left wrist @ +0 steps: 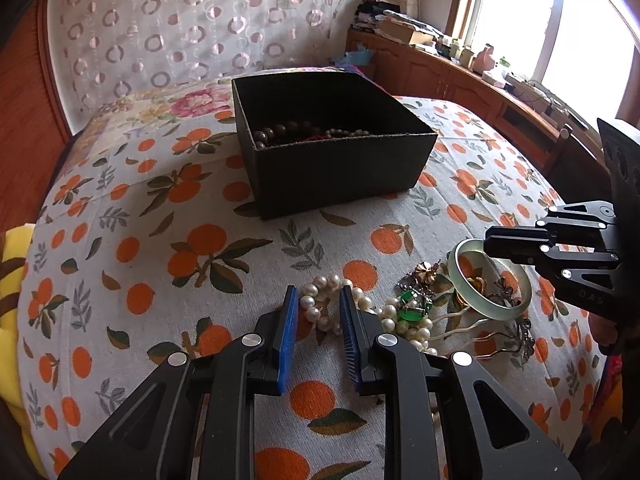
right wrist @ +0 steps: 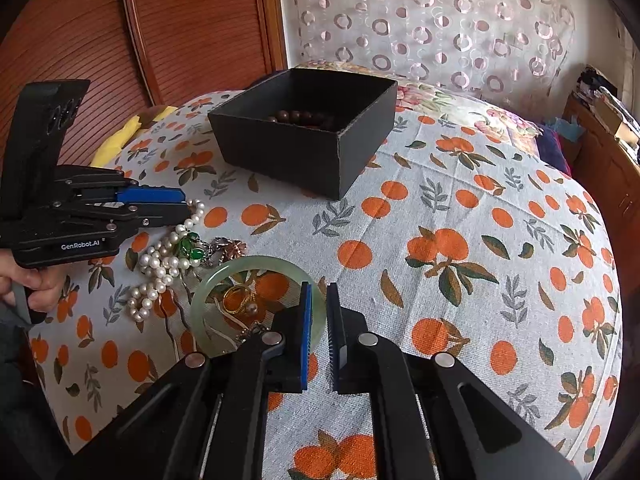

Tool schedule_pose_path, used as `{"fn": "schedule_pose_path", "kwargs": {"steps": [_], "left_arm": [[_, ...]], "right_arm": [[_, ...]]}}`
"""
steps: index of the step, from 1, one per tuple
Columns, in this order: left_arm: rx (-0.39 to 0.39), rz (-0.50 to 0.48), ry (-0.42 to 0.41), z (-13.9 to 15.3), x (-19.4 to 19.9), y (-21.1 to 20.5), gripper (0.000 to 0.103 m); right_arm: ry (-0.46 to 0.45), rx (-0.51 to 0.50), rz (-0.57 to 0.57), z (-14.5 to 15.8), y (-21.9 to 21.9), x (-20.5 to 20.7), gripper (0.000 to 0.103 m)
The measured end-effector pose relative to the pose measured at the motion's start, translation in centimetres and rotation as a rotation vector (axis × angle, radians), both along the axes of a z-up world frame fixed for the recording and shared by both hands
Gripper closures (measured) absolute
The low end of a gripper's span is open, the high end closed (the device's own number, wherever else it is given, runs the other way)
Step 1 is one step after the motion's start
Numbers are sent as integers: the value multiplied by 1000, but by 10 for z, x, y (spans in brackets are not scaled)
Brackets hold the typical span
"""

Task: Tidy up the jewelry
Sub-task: 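Grasp the pearl necklace with the left gripper while the right gripper grasps the jade bangle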

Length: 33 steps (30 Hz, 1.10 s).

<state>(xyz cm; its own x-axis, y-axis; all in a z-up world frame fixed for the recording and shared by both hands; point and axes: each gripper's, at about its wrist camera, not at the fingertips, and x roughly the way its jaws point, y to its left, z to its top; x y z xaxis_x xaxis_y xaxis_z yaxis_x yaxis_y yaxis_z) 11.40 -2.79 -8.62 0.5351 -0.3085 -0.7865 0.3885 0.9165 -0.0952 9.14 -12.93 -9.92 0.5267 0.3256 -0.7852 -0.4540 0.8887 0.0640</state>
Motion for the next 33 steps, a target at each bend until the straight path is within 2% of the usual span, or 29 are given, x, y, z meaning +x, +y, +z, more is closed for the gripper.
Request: {"fn": "schedule_pose_path", "kwargs": {"steps": [12,16,20,21,22,23,24,28,33], "left_arm": [[58,4,-39,-1,1,-7,83],[59,-8,-49,-2,-1,-10,74],[87,-4,-74,-3,-5,-15,74],[78,-1,-72,-2,-5,-13,74],[73,3,-72,-2,-5,-12,81],[68,2,-71,-2,-5,-11,93],[55,-2,-64,-2,-5,-10,95],[25,-15,-57,-1,-6,-7,96],[-21,13,-64,8,-10,4,96]], "right_arm": [[7,-16,18,-5,1,1,91],[6,-16,19,-6,1,1,91],[-10,-43,29,-6,4,-3,91],[-11,-46,30,-6,4,-4,91],[-11,-46,31,-6,5,-5,91],[-10,-43,33,-6,4,-5,91],[-11,-42,29,-5,4,-5,92],[-30,-32,-5,-5,1,-7,94],[-52,-17,-19,1,-4,-9,94]]}}
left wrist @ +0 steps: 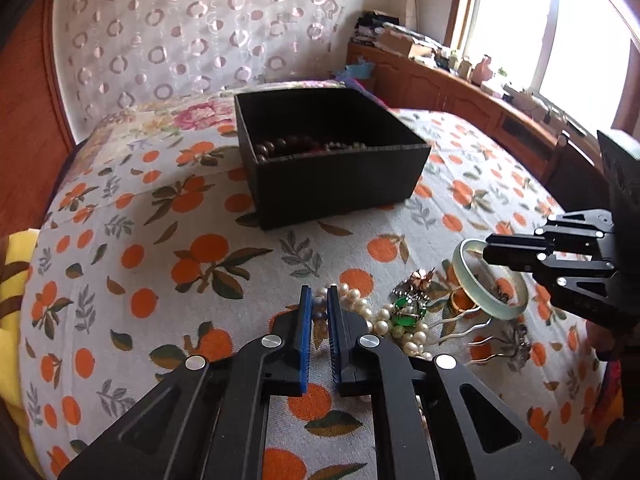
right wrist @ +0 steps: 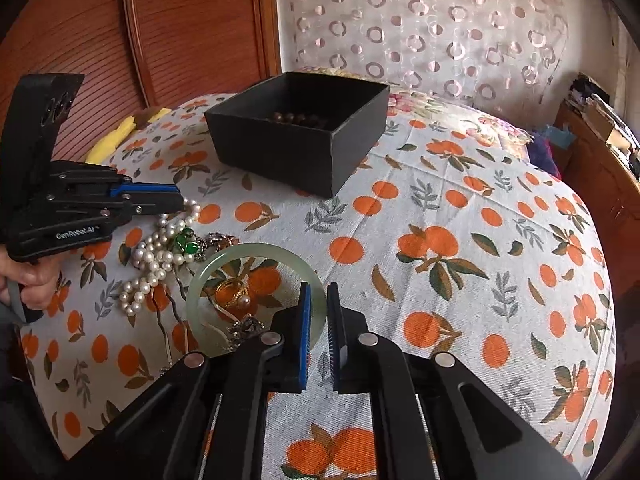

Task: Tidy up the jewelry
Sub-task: 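Grasp the pearl necklace with the left gripper while the right gripper grasps the jade bangle, then lift the pearl necklace and jade bangle and carry both over the black box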

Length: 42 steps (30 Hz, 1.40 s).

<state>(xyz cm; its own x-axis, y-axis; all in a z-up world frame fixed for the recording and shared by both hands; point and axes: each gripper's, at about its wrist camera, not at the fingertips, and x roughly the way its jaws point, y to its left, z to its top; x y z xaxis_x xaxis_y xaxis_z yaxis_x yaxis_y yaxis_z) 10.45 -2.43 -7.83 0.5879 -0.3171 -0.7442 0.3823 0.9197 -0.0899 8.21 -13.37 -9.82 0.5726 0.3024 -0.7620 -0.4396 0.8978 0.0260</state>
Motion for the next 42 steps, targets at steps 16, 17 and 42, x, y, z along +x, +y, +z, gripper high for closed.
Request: {"fn": "schedule_pose_path", "kwargs": {"steps": [16,17,42], "left_arm": [[-31,-12,-83,40,-19,-1,96],[-34,-15,-91,44,-21,-1,96],[-62,-31,-289,142,-17,-12,96]], "right_arm": [[-52,11,12,22,5,-6,95],[-55,12,14,24,5,-6,95],[-198,-1,10,90,13,-2,95]]}}
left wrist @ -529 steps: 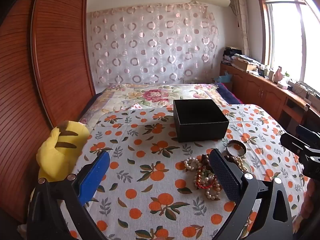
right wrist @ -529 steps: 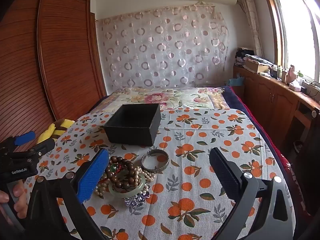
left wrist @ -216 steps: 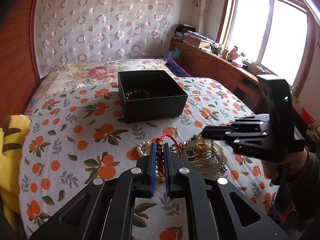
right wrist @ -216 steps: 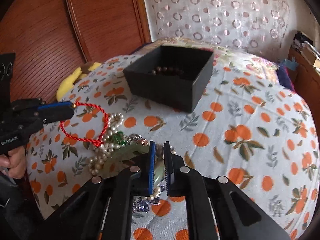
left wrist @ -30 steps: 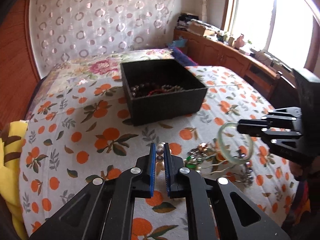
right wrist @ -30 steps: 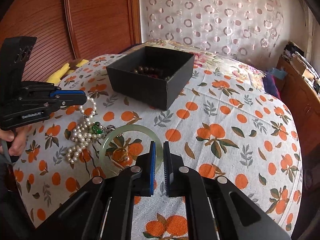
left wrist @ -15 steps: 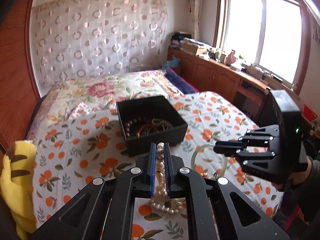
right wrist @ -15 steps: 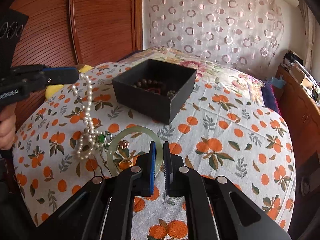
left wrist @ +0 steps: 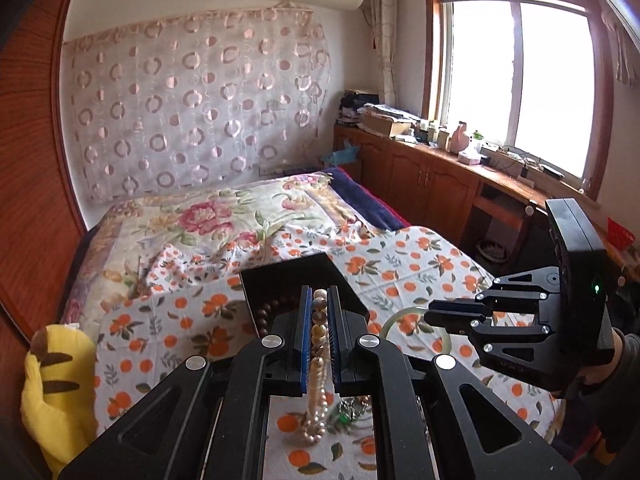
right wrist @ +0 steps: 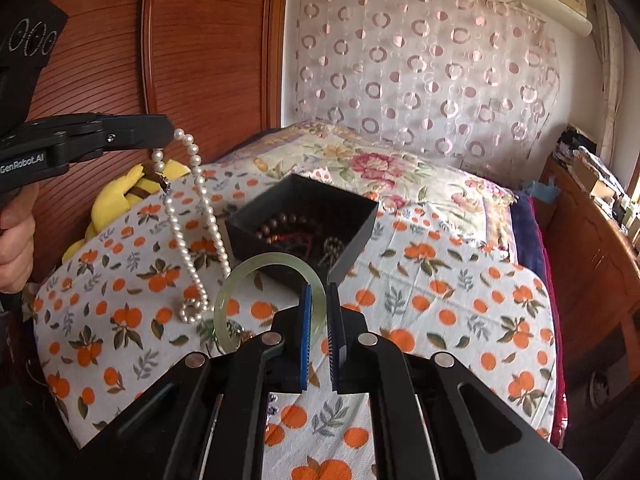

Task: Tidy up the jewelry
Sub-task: 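Lift the pearl necklace and jade bangle and carry both over the black box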

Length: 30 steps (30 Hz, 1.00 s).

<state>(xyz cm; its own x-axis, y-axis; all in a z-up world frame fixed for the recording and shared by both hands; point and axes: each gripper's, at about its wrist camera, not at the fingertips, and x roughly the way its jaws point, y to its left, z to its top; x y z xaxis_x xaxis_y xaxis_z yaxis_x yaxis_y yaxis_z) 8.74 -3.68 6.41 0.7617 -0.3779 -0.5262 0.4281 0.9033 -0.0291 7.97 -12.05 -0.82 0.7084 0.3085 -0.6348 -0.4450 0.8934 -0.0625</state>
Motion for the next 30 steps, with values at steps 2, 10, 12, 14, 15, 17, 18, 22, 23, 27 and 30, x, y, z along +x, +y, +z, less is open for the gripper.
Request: {"fn": "schedule_pose_path", "kwargs": {"steps": [2,10,12,14,15,17,18,22,23,27,30], "left_arm": [[0,3,-12,7,2,0,96],[-5,-1,-52,27,13,-3,96],[-3,-2,-54,29,15,-4,96],[-4,-3,-56,31,19,-5,96],[-4,-5,-58,32,21,-5,96],[-3,-8,-66,36,25,-6,96],[-5,-8,-69,38,28,-6,96],[-20,-4,-84,51,43,-5,96],[-22,-4,-88,53,45,-4,96],[-31,-2,-103,67,63,-5,96],[-34,-3,-112,73,73,-5,96]], "right_arm": [[-6,0,-2,3,1,2,95],[-8,16,-7,2,5,20,95],[-9,19,-9,2,6,25,95],[-10,22,-10,2,7,30,95],[-11,23,-10,3,7,33,95],[-12,26,-12,4,7,40,95],[-11,25,-13,5,7,42,95],[-20,25,-17,11,6,59,95],[-23,25,-16,13,7,63,95],[-35,29,-11,19,7,78,95],[-30,30,-5,18,10,91,95]]}}
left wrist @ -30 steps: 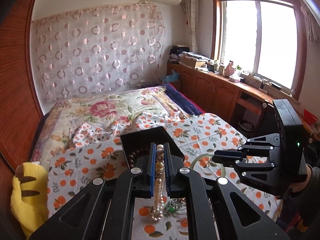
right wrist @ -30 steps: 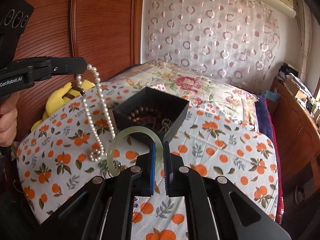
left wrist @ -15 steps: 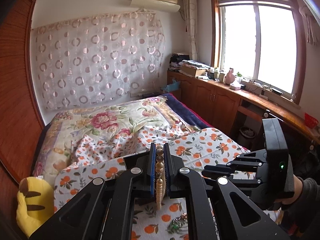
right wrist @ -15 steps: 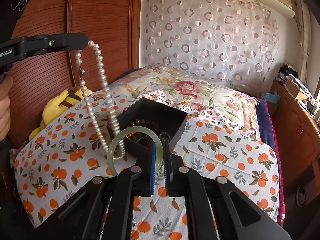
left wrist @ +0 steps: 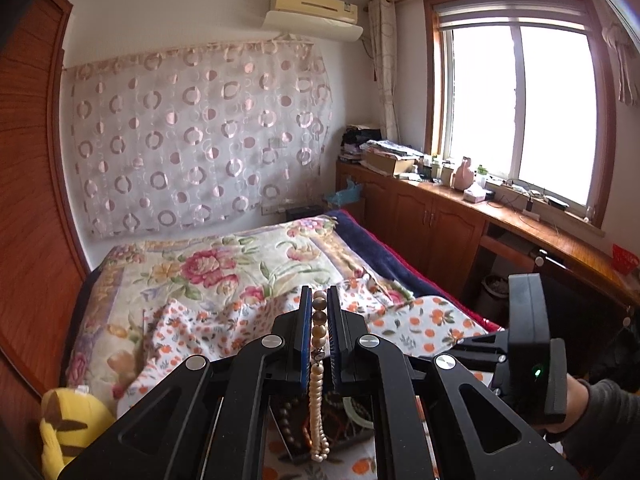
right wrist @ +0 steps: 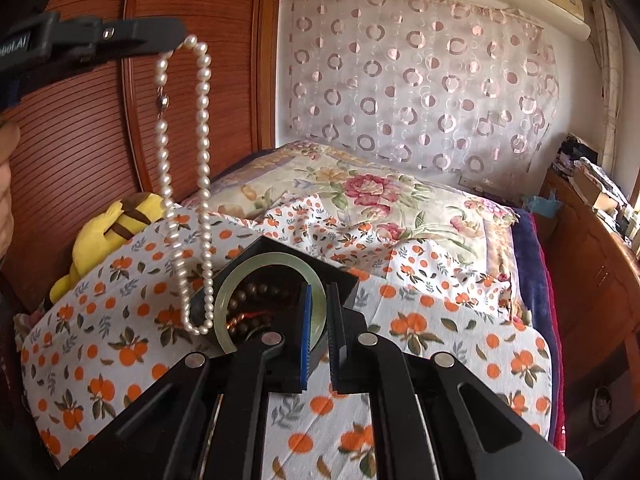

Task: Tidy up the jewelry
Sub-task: 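Lift the pearl necklace and jade bangle and carry both over the black box, then lower the pearl necklace and jade bangle into the box with both grippers, then withdraw both grippers from the box and move them toward the remaining jewelry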

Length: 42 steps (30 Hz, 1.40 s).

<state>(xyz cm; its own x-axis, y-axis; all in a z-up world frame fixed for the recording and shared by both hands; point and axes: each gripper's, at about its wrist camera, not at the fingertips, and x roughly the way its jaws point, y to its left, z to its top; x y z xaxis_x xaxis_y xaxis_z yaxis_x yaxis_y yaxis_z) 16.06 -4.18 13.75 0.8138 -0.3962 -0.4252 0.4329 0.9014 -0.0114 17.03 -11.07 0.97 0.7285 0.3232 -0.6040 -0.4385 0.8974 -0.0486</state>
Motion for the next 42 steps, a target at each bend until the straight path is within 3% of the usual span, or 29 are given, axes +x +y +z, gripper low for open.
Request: {"fn": "schedule_pose_path", "kwargs": {"steps": [5,15,32,42], "left_arm": [[1,-1,22,-8,20,-1,96],[28,8,149,-70,48,-1,96],[52,10,162,-82,41,-6,96],[67,18,192,-103,-2,6,96]], "right_arm": [[40,-2,16,-18,7,18,95],[120,-19,42,-61,20,30,94],[84,26,12,-46,-2,9,92],[68,38,4,-44,-13,-31,92]]}}
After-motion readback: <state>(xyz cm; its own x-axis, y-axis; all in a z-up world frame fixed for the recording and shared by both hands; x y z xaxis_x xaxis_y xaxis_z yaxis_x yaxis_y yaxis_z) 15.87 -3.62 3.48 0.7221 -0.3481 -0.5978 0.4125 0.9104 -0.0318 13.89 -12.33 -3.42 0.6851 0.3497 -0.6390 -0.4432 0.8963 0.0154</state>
